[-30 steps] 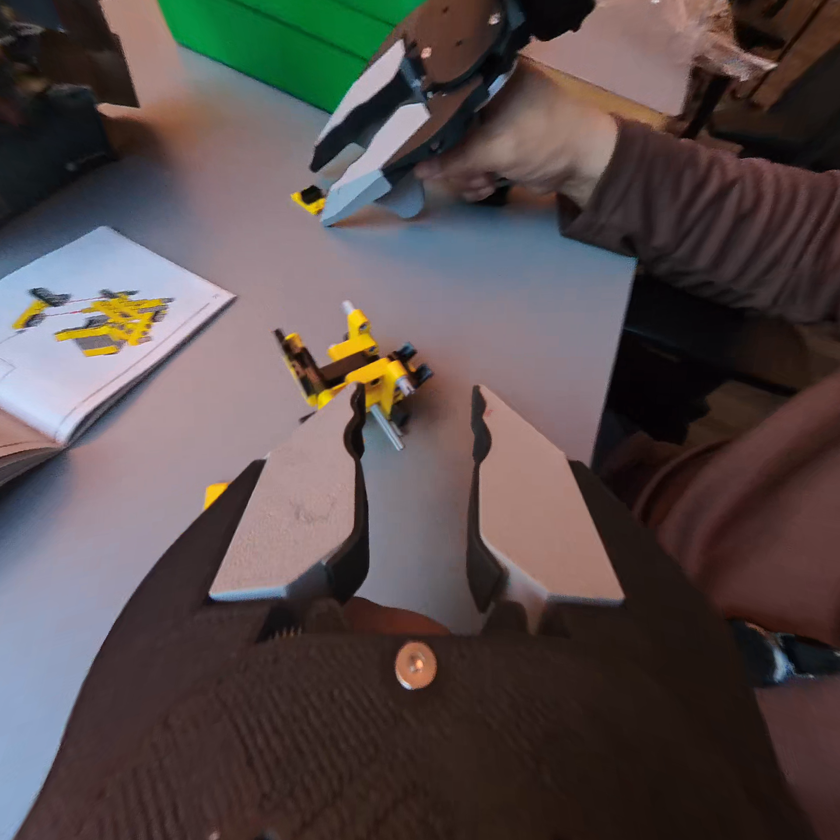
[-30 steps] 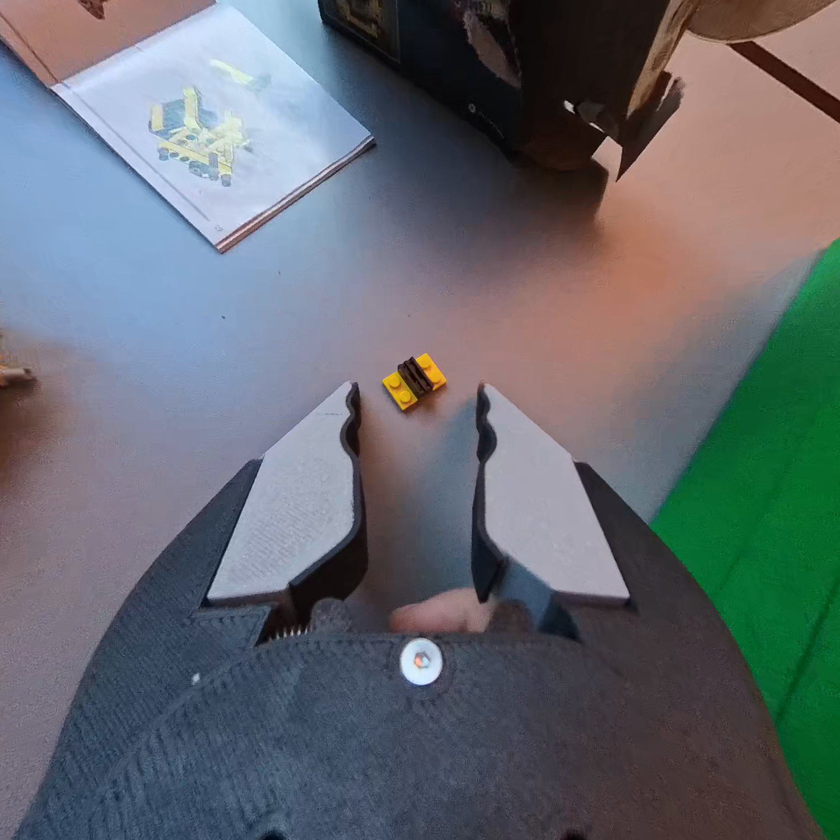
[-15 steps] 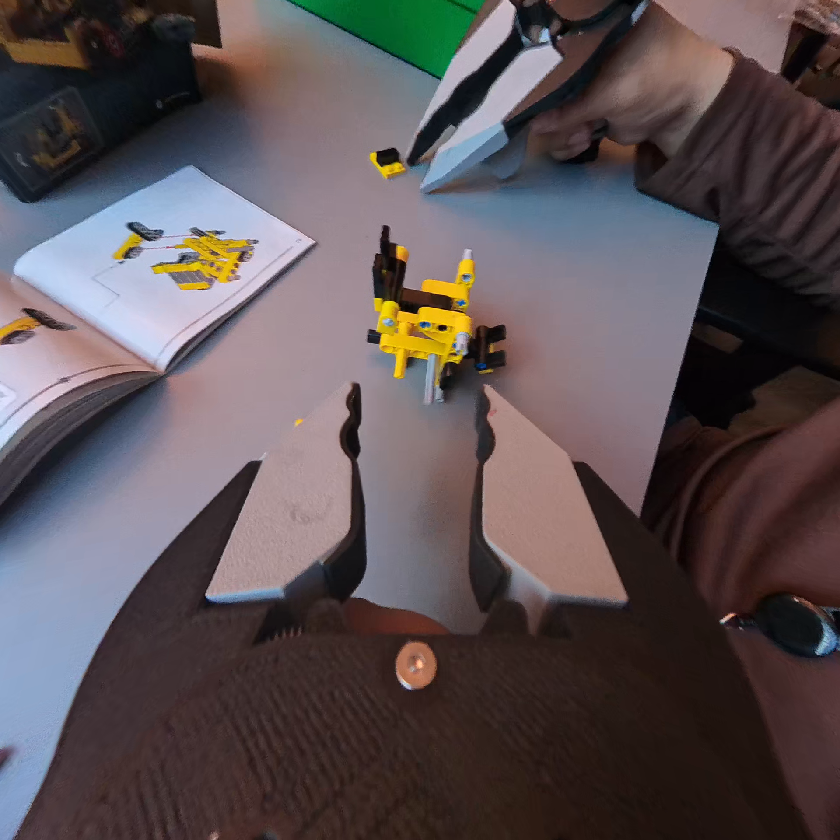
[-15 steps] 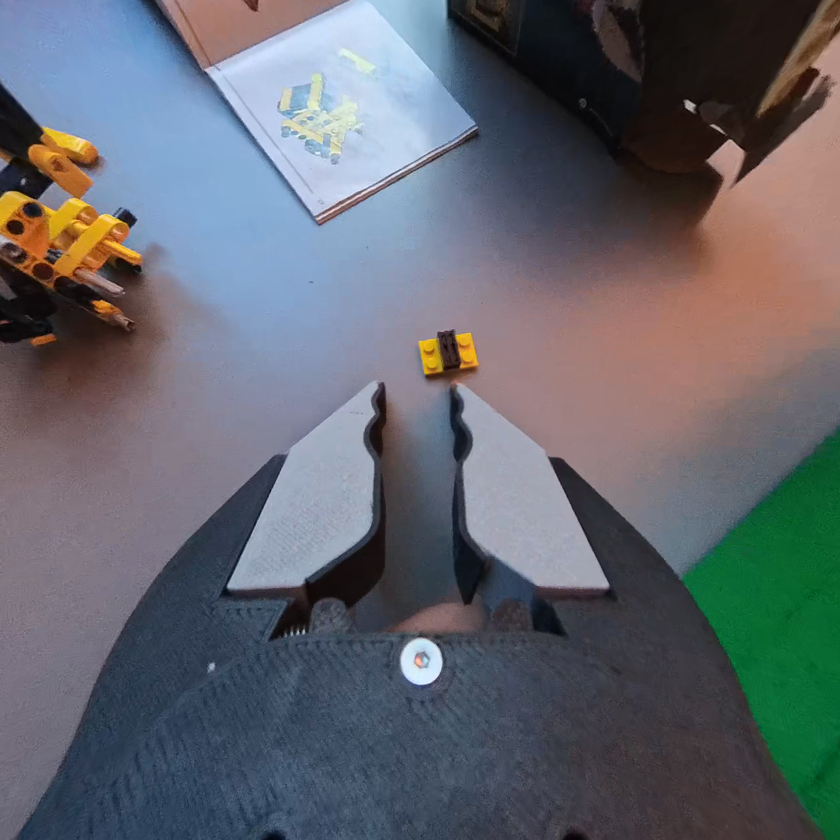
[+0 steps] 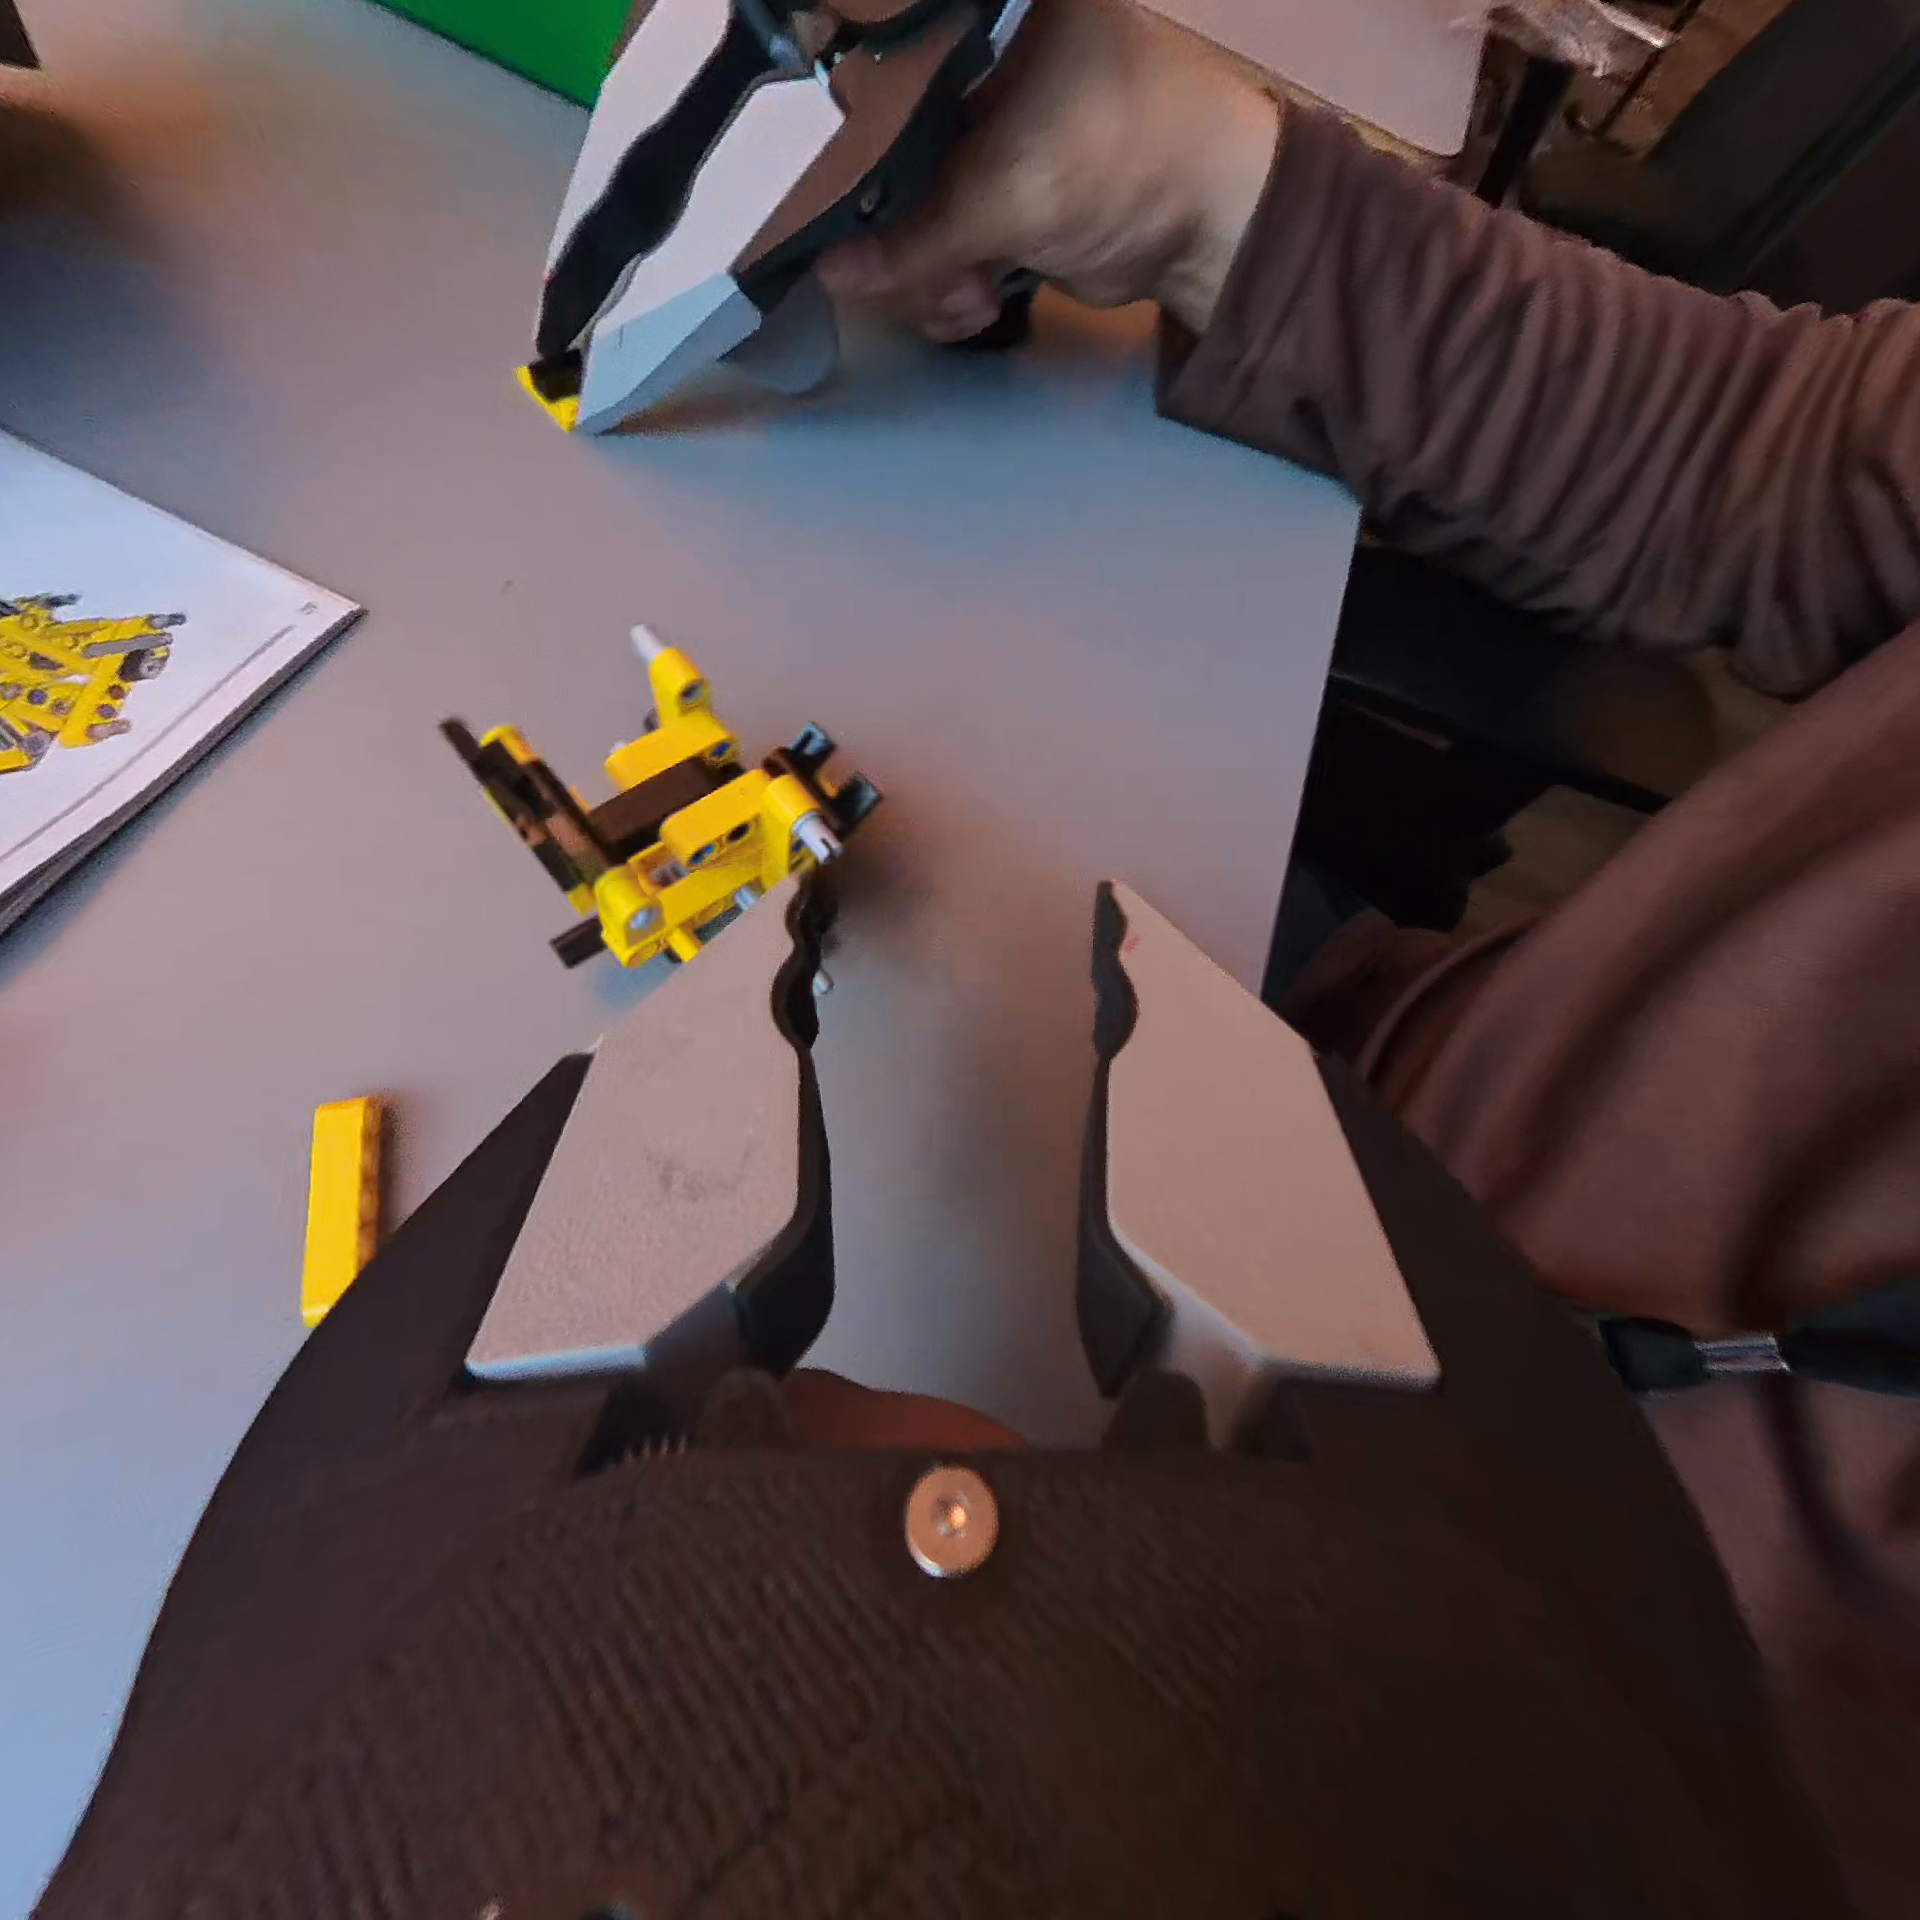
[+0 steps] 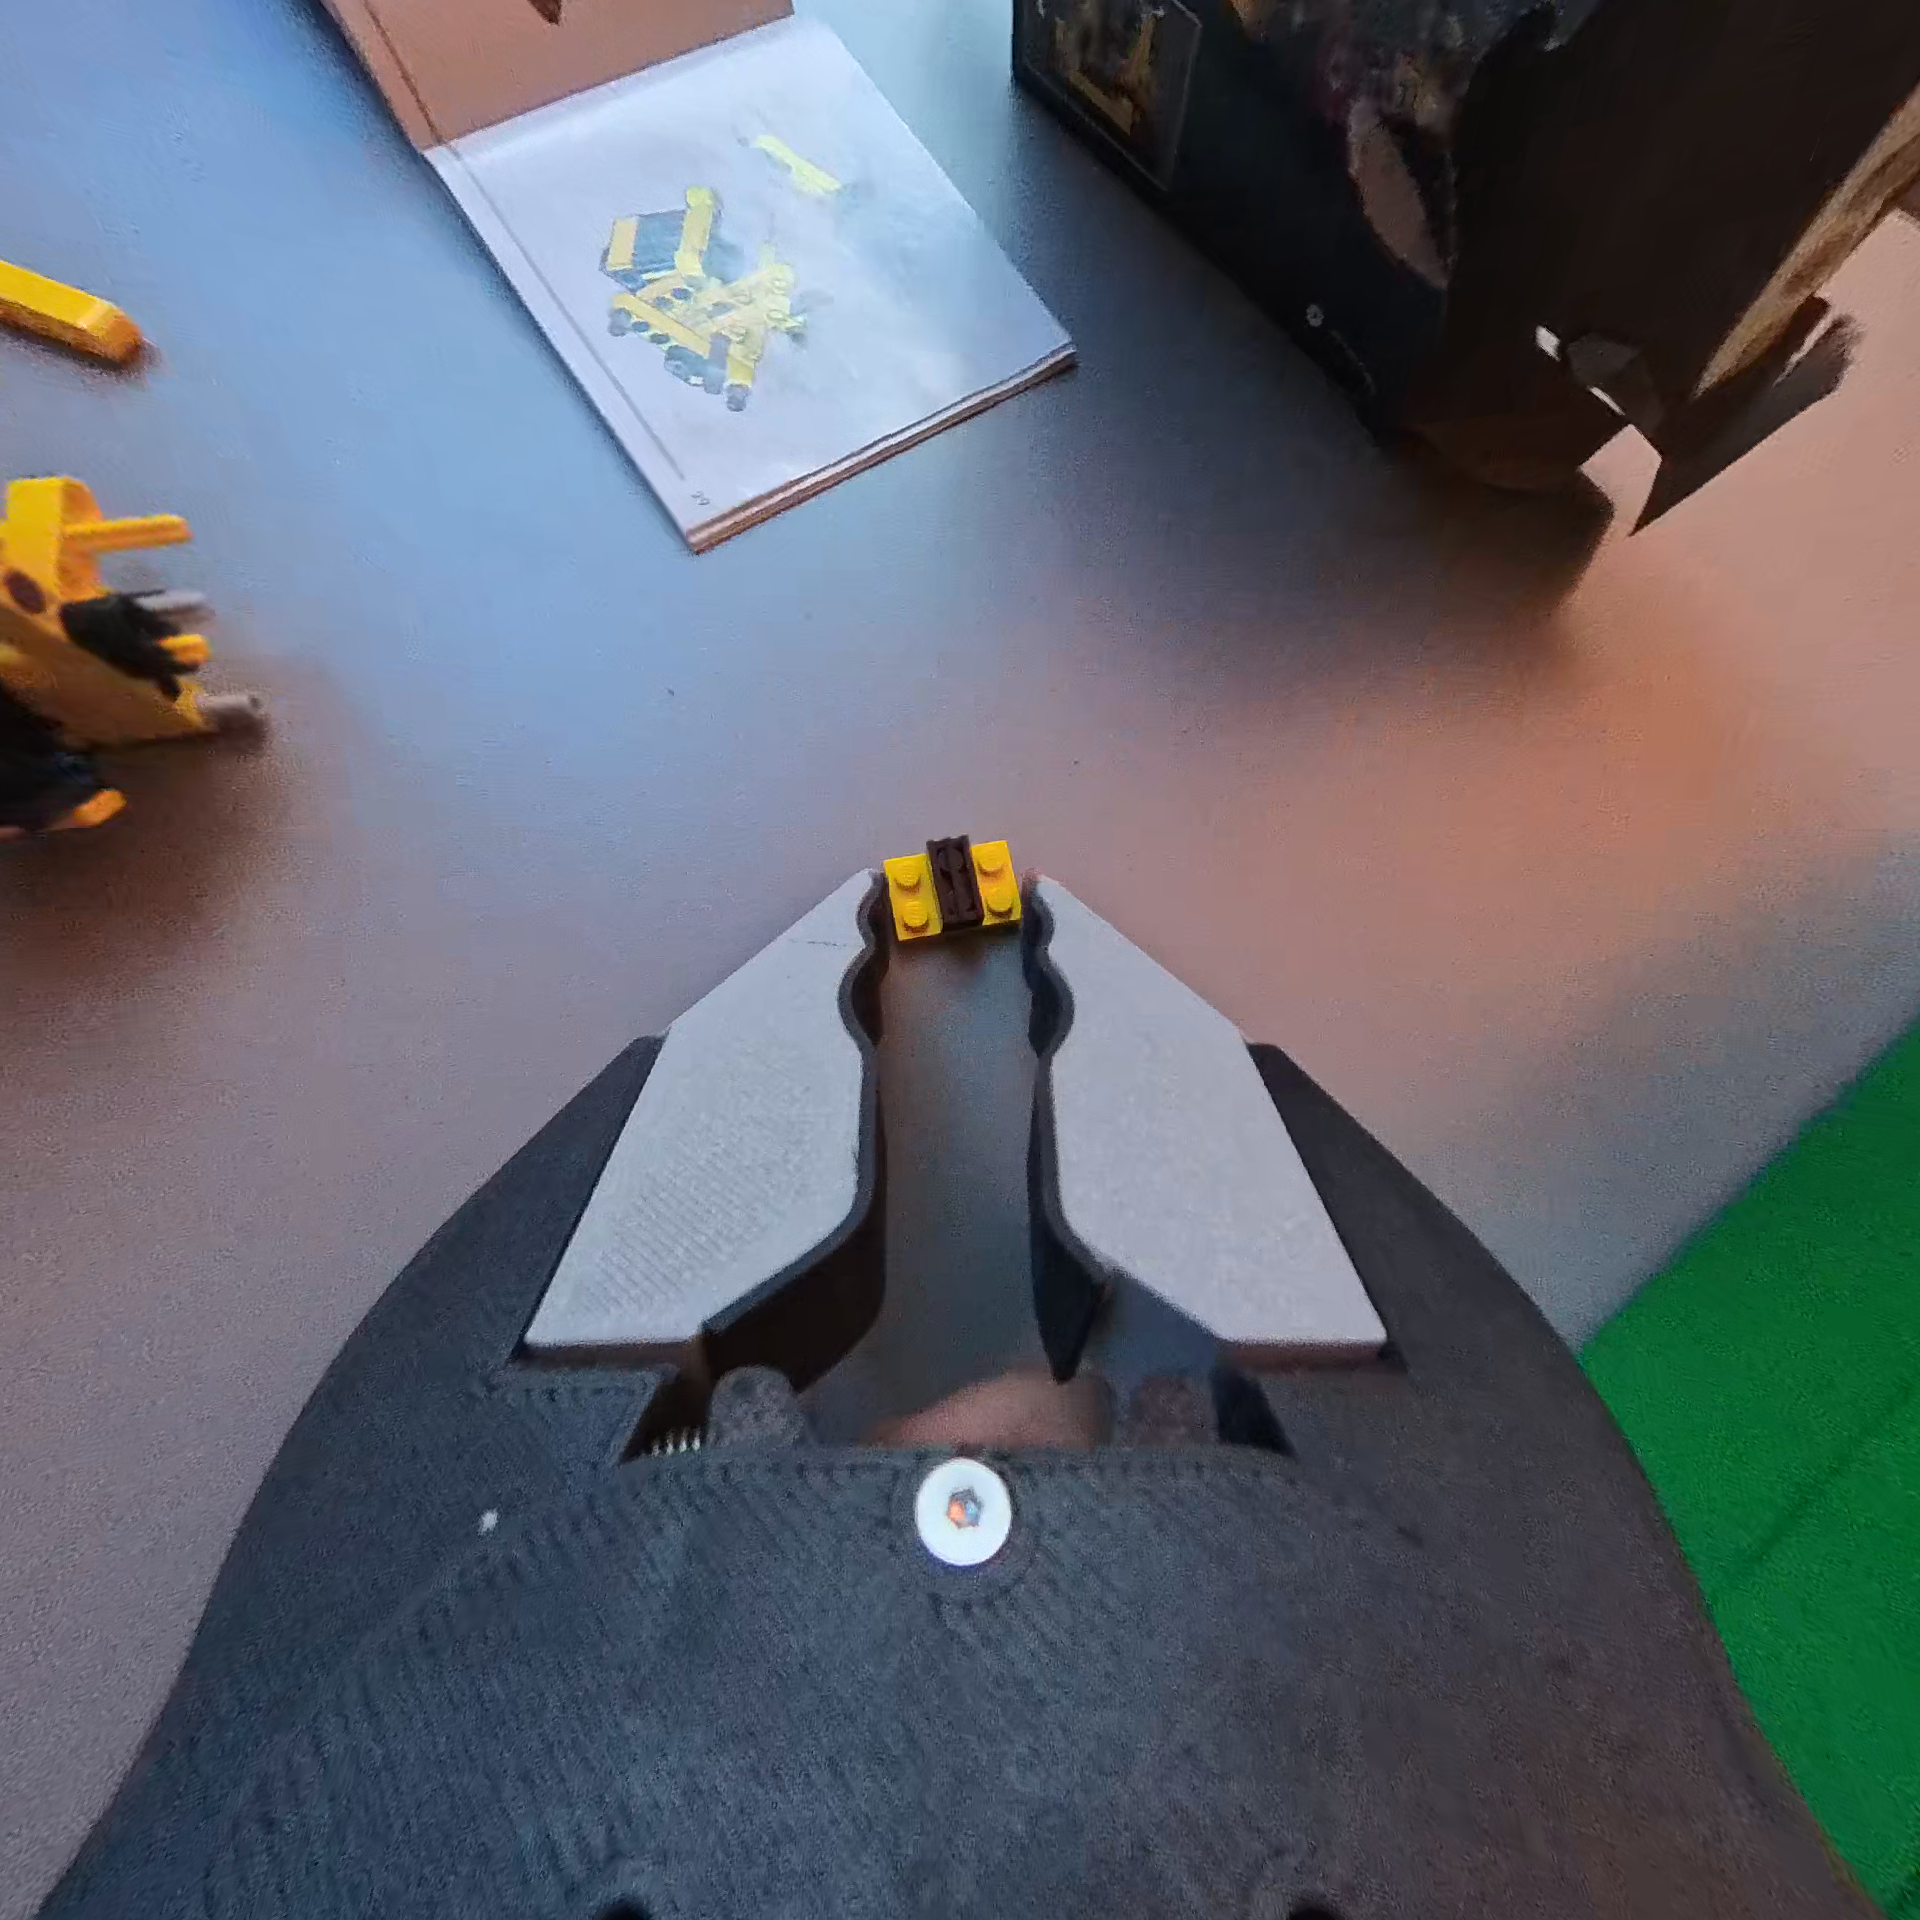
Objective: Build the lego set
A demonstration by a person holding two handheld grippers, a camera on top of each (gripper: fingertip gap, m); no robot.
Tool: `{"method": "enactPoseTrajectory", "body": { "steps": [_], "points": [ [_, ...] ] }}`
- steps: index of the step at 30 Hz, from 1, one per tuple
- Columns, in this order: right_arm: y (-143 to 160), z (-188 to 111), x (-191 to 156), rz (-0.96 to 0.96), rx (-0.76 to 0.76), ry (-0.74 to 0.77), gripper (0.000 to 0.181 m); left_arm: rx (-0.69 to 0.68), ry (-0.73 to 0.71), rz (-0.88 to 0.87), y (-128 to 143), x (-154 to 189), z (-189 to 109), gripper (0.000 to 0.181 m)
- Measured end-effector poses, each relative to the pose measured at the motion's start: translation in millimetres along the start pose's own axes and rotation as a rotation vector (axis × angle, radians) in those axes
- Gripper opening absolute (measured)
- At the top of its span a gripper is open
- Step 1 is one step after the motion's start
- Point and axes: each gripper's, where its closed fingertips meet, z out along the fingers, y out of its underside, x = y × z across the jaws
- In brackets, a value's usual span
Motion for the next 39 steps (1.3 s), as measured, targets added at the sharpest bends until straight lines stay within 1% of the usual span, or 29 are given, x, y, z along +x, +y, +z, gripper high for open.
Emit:
{"method": "enactPoseTrajectory", "body": {
  "steps": [4,7,9,12,13,16,18,20,22,25,27,28,31,33,34,37,39],
  "points": [
    [1,-3,-7,-0.031,0.004,0.011,0.025,-0.033,-0.065,0.025,6,-10,-4,0.051],
    [2,-5,-7,-0.033,0.006,0.012,0.027,-0.048,-0.089,0.017,12,-21,-14,0.051],
    [3,-4,-8,-0.022,0.004,-0.008,0.025,-0.045,-0.146,0.017,13,-38,-25,0.050],
    [3,-4,-10,-0.024,0.004,-0.023,0.021,-0.004,-0.237,0.013,8,-67,-37,0.049],
    [2,-4,-11,-0.026,0.004,-0.023,0.021,0.013,-0.239,0.007,6,-72,-37,0.048],
    [1,-4,-20,-0.040,0.007,-0.055,0.020,0.019,-0.181,-0.005,5,-70,-28,0.048],
    [-1,-5,-30,-0.046,0.019,-0.094,0.020,-0.019,-0.186,0.027,10,-70,-24,0.049],
    [-7,-10,-40,-0.050,0.039,-0.128,0.020,-0.044,-0.219,0.068,11,-72,-28,0.051],
    [-19,-18,-56,-0.074,0.067,-0.173,0.020,-0.012,-0.247,0.097,0,-71,-38,0.050],
    [-44,-33,-78,-0.132,0.097,-0.222,0.020,0.071,-0.276,0.167,-29,-62,-50,0.040],
    [-64,-45,-92,-0.168,0.129,-0.246,0.020,0.103,-0.298,0.234,-48,-55,-48,0.030],
    [-74,-50,-100,-0.190,0.146,-0.256,0.021,0.097,-0.313,0.261,-53,-53,-46,0.024],
    [-94,-63,-118,-0.255,0.183,-0.266,0.020,0.094,-0.368,0.252,-65,-58,-38,0.021],
    [-100,-68,-124,-0.289,0.193,-0.254,0.020,0.125,-0.328,0.162,-70,-59,-37,0.020],
    [-102,-71,-126,-0.304,0.199,-0.238,0.020,0.149,-0.272,0.092,-71,-56,-36,0.020],
    [-108,-79,-134,-0.357,0.228,-0.209,0.020,0.222,-0.041,-0.117,-78,-39,-38,0.020],
    [-110,-83,-140,-0.399,0.242,-0.201,0.021,0.242,0.031,-0.179,-82,-34,-41,0.020]
  ]
}}
